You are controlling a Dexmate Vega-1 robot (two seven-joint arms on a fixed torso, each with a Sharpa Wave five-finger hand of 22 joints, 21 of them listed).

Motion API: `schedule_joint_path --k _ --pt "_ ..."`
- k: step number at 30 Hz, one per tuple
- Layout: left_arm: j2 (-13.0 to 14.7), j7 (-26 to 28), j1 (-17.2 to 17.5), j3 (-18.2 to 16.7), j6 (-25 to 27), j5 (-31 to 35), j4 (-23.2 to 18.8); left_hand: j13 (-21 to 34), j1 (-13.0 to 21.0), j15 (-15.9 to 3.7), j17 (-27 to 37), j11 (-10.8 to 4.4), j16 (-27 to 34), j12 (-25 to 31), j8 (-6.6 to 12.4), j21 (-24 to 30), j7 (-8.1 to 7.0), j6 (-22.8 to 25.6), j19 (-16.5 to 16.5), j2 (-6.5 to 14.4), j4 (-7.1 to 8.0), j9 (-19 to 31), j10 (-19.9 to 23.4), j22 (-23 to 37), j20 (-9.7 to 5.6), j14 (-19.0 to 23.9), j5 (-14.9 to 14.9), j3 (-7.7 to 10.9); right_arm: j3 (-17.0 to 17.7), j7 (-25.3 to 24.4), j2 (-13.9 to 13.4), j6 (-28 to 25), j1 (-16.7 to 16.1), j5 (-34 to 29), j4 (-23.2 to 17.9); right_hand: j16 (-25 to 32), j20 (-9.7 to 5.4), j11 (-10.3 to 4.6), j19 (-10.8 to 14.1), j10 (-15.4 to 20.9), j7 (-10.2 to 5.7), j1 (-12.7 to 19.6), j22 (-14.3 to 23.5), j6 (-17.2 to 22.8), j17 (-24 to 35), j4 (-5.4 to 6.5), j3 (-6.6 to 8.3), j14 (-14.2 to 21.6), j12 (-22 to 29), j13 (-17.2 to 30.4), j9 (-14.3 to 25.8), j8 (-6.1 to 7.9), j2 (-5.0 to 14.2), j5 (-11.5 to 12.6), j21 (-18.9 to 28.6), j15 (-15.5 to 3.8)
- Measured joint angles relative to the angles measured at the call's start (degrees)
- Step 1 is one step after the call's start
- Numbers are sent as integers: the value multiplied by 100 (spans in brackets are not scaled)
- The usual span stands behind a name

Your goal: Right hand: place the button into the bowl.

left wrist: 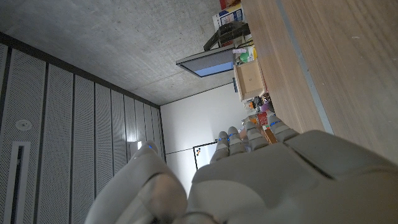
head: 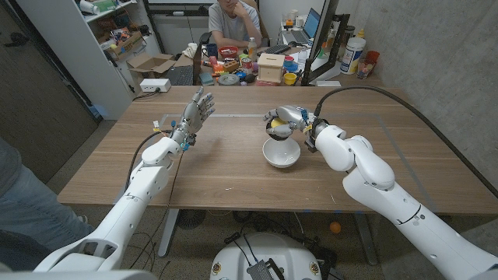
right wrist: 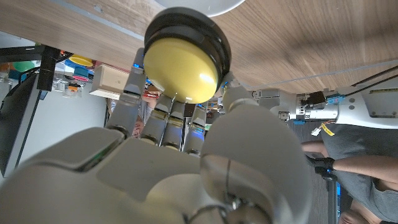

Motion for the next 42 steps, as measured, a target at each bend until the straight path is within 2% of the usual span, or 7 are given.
schedule_joint_path --k 13,19,29,42 --pt "-40 12 -50 -4 8 56 24 0 0 0 0 0 0 0 0 0 0 0 0 0 -7 0 0 0 0 0 0 -7 -12 -69 49 37 -145 230 140 -21 10 0 11 -1 -2 -3 -1 59 27 1 -1 0 -32 0 0 -21 3 -1 -32 -1" --pt "-41 37 -47 10 36 76 -44 0 0 0 0 0 0 0 0 0 0 0 0 0 -7 0 0 0 0 0 0 -7 -6 -125 48 -17 -191 327 225 -25 10 -30 12 30 -2 -33 -1 59 27 1 -1 0 -33 -3 0 -21 33 -3 -32 -1" --pt "-6 169 53 19 127 124 -245 0 30 0 0 0 0 0 0 0 0 0 0 30 -7 0 0 0 0 0 0 -7 -22 -189 -5 -142 -214 498 397 1 15 0 19 60 -2 -34 -1 59 26 1 -1 1 -33 -4 0 -21 34 1 -32 -2" --pt "18 254 119 34 187 131 -368 0 30 0 0 0 0 0 0 0 0 0 0 30 10 0 0 0 0 0 0 -23 -97 -301 -76 -282 -294 681 444 1 15 1 19 60 -23 -32 -3 80 23 1 -1 2 -33 1 0 -43 32 22 -32 -2"
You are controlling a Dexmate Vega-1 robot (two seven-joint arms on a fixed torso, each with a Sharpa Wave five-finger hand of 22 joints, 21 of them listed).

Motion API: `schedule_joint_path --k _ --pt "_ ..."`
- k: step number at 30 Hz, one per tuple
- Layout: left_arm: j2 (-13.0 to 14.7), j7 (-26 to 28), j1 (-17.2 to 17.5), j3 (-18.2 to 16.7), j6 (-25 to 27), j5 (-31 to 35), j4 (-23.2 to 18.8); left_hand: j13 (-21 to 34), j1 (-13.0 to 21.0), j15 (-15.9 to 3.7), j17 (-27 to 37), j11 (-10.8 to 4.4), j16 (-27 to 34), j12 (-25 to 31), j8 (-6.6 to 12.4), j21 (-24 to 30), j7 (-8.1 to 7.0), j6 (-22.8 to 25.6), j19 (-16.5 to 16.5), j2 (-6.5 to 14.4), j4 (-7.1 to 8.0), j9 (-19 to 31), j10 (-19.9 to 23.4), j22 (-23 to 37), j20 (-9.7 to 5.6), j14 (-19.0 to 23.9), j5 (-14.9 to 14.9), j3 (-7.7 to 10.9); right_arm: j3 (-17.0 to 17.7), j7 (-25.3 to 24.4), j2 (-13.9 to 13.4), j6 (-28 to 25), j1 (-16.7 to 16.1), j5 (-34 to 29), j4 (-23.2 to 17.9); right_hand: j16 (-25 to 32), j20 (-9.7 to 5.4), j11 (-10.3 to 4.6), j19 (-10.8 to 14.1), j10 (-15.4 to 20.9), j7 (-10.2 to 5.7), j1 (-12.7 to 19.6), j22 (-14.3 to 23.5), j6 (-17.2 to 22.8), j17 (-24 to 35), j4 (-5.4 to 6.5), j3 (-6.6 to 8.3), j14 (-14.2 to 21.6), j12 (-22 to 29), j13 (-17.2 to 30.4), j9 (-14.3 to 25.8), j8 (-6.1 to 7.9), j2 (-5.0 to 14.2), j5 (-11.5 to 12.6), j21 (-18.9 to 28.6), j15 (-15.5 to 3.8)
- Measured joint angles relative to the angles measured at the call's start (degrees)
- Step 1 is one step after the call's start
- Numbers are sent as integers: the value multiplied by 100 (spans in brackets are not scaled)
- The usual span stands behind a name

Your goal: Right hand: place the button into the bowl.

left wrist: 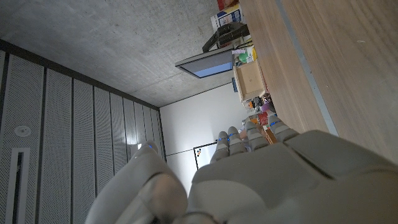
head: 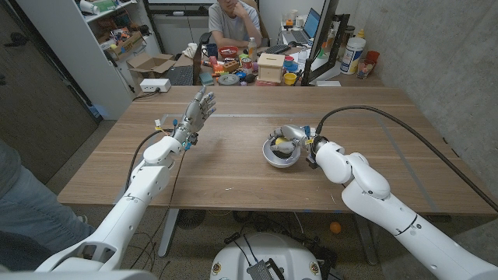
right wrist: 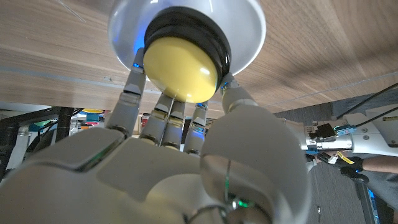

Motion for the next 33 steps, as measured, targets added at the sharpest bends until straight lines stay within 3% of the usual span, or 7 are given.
schedule_joint_path --k 7,12,13,17,22,33 --pt "5 9 4 31 4 6 -26 0 0 0 0 0 0 0 0 0 31 31 0 0 0 0 0 0 0 0 0 0 -36 -70 -37 -44 -32 85 0 -25 0 -21 0 21 0 0 0 0 -1 3 -3 29 -33 0 0 -6 0 0 -31 10" --pt "12 17 12 45 6 8 -52 0 0 0 0 0 0 0 0 0 31 31 0 0 -18 0 0 0 0 0 0 -18 -75 -106 -61 -56 -35 136 6 -134 -12 11 -11 -55 -28 -55 0 -136 24 174 -126 -195 -102 -1 0 -90 -6 -45 -81 107" --pt "14 23 17 48 7 8 -62 0 0 0 0 0 0 0 0 0 30 31 0 0 -18 0 0 0 0 0 0 -18 -84 -124 -68 -57 -36 154 12 -134 -84 11 62 -55 -20 -113 3 -166 23 192 -148 -223 -112 -1 0 -90 -35 -64 -81 136" --pt "19 34 29 52 7 8 -86 0 0 0 0 0 0 0 0 0 9 53 0 0 -18 0 0 0 0 0 0 -18 -103 -176 -81 -45 -38 201 28 -156 -127 54 113 -227 -51 -371 3 -316 -10 226 -301 -348 -201 7 0 -133 -173 -152 -141 261" --pt "31 62 67 60 10 7 -143 0 0 0 0 0 0 0 0 0 -1 62 0 0 -17 0 0 0 0 0 0 -17 -127 -234 -96 -11 -47 256 38 -178 176 102 35 -478 -3 -682 3 -534 -12 330 -544 -562 -306 27 28 -177 -411 -333 -233 475" --pt "61 105 141 78 20 -10 -248 0 23 0 0 0 0 0 0 0 30 94 0 23 -17 0 0 0 0 0 0 -17 -133 -395 -147 82 -128 388 26 -178 296 113 41 -628 -10 -867 3 -689 -12 423 -665 -619 -377 26 27 -210 -529 -373 -277 620"
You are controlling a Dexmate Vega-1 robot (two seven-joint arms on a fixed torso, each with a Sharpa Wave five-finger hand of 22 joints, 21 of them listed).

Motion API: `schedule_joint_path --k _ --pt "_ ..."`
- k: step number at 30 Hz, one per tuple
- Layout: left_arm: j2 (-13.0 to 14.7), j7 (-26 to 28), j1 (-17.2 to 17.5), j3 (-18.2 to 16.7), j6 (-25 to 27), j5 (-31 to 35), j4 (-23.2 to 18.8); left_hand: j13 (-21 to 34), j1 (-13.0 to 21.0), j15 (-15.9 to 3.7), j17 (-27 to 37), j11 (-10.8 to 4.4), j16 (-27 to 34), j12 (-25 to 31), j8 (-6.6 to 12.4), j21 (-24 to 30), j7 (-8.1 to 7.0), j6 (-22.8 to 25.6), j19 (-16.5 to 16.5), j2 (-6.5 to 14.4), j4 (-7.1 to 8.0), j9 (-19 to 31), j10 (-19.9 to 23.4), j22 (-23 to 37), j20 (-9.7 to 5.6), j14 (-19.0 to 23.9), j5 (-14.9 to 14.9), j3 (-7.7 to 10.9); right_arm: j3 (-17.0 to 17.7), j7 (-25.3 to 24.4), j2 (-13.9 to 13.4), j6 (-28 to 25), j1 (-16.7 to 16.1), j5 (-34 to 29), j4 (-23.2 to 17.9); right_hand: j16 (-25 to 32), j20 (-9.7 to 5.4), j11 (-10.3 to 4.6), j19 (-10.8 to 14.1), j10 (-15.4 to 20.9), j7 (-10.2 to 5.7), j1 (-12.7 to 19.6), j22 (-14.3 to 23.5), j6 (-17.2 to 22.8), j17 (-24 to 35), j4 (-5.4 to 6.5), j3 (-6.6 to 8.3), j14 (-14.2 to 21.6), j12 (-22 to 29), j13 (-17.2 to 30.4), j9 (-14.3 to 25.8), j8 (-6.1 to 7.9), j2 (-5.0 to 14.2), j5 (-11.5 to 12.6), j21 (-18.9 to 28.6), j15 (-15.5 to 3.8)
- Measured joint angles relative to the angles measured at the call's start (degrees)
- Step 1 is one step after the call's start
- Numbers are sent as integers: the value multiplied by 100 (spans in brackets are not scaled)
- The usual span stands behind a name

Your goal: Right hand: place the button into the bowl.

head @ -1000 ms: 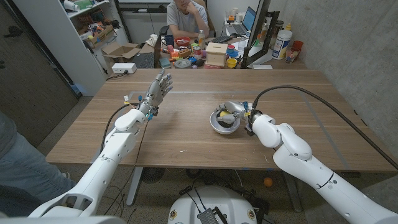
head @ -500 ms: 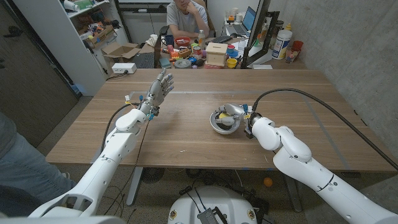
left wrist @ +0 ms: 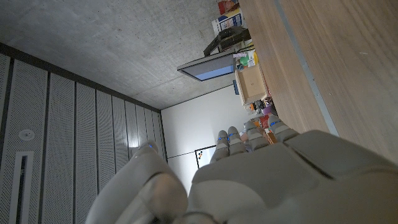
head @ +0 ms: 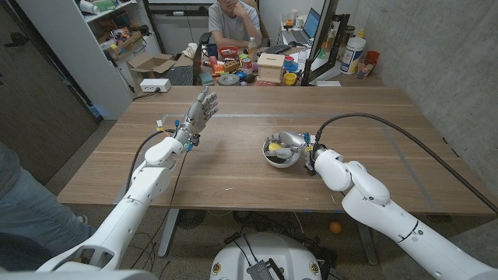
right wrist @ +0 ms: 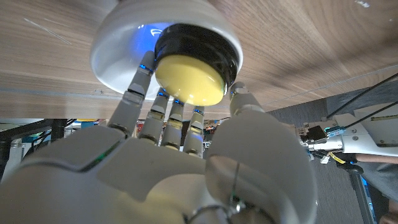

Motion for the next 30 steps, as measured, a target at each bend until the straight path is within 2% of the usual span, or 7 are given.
schedule_joint_path --k 4,12,22,30 --pt "3 9 18 5 1 -8 -21 0 0 0 0 0 0 0 0 0 0 0 0 0 -2 0 0 0 0 0 0 -2 13 -53 -28 26 -29 43 -28 0 -1 12 -3 -12 0 -46 0 0 0 -23 -24 -23 0 0 0 0 7 -26 0 22" --pt "21 46 75 27 1 -28 -101 0 0 0 0 0 0 0 0 0 0 0 0 0 -15 0 0 0 0 0 0 -15 50 -140 -79 76 -73 84 -106 -22 80 31 -84 -92 0 -96 0 -61 1 0 -48 -72 0 -1 -1 0 -40 -26 -39 71" --pt "26 80 118 58 -10 -46 -150 0 0 0 0 0 0 0 0 0 0 0 0 0 9 0 0 0 0 0 0 -39 117 -281 -126 176 -107 93 -210 -22 100 2 -105 -125 23 -138 -1 -83 1 24 -71 -103 -45 -1 -1 1 -7 -26 -79 101" --pt "36 104 135 77 -22 -55 -175 0 0 0 0 0 0 0 0 0 0 -1 24 0 10 0 0 0 24 0 0 -39 156 -327 -141 243 -102 88 -243 -21 130 10 -135 -194 -19 -161 -1 -124 1 47 -95 -144 -45 -2 -1 1 14 -26 -123 142"
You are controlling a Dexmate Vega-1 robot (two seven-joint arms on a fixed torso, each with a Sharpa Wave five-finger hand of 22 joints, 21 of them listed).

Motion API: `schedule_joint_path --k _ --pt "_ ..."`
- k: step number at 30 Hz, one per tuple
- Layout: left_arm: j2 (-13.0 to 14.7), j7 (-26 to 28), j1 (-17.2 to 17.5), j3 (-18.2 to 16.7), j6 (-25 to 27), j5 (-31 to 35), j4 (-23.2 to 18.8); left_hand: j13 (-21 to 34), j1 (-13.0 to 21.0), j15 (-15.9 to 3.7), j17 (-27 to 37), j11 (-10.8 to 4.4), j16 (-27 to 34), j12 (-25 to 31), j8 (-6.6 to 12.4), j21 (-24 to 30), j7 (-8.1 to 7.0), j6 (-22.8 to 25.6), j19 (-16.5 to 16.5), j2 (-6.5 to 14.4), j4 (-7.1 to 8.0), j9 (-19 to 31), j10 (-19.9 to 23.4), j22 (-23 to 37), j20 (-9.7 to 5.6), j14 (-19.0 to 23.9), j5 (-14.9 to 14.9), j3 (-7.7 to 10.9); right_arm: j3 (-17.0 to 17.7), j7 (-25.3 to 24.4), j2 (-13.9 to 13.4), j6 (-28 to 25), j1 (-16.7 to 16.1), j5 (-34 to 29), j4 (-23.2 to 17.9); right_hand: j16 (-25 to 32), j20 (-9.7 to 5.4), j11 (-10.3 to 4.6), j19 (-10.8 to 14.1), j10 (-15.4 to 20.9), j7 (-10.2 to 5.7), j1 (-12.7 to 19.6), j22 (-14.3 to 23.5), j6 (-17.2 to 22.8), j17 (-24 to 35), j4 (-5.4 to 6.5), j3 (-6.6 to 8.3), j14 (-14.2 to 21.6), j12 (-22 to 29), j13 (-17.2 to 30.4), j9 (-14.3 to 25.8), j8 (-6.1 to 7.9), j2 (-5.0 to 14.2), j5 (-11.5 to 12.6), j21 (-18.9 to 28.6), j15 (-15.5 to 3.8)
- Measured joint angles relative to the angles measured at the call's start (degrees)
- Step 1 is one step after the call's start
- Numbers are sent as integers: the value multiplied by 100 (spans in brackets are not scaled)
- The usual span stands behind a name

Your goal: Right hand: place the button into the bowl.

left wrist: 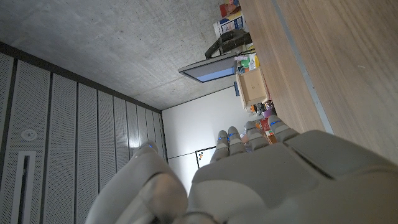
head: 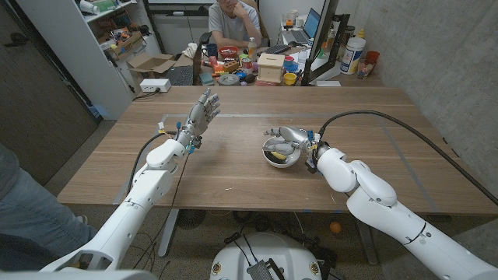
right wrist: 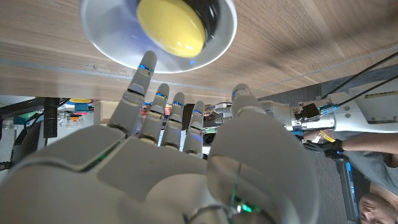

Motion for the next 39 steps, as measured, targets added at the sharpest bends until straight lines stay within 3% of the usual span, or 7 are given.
schedule_joint_path --k 23,25,28,33,39 --pt "16 23 -14 53 -60 -15 -16 0 23 0 0 0 0 0 0 0 0 0 -1 23 0 0 0 0 -1 0 0 0 252 -202 -39 144 -7 -108 -165 0 40 -21 -43 -20 -12 -74 -1 -49 1 0 0 -30 0 28 -1 3 32 0 -22 30" --pt "16 24 -14 60 -71 -17 -16 0 23 0 0 0 0 0 0 0 0 0 -1 23 -1 0 0 0 -1 0 0 -1 324 -336 -25 219 -24 -97 -155 0 -88 -21 -166 -20 -12 -74 -1 -49 1 1 -1 -14 0 28 -1 3 31 0 -100 14" --pt "17 28 -12 61 -87 -19 -20 0 23 0 0 0 0 0 0 0 0 0 -1 23 -24 0 0 0 -1 0 0 -24 426 -548 10 369 -45 -18 -60 5 -421 -21 -377 -20 -12 -127 23 -49 1 9 -8 5 0 28 -15 33 84 0 -216 -167" --pt "42 42 23 63 -118 -18 -85 0 23 0 0 23 0 0 0 0 -21 21 -1 23 -24 0 23 0 -1 0 0 -24 545 -810 59 556 -51 138 91 5 -701 -21 -659 -20 -12 -165 27 -49 1 28 -27 -148 0 27 -14 49 122 0 -347 -271" --pt "100 111 76 83 -168 49 -193 0 23 0 0 31 0 40 0 0 -21 21 -1 23 -24 0 31 0 -2 0 0 -24 700 -1104 132 799 -23 438 296 -22 -687 52 -1121 -92 75 -613 54 -136 14 240 -214 -519 0 27 -14 49 244 0 -488 -242"
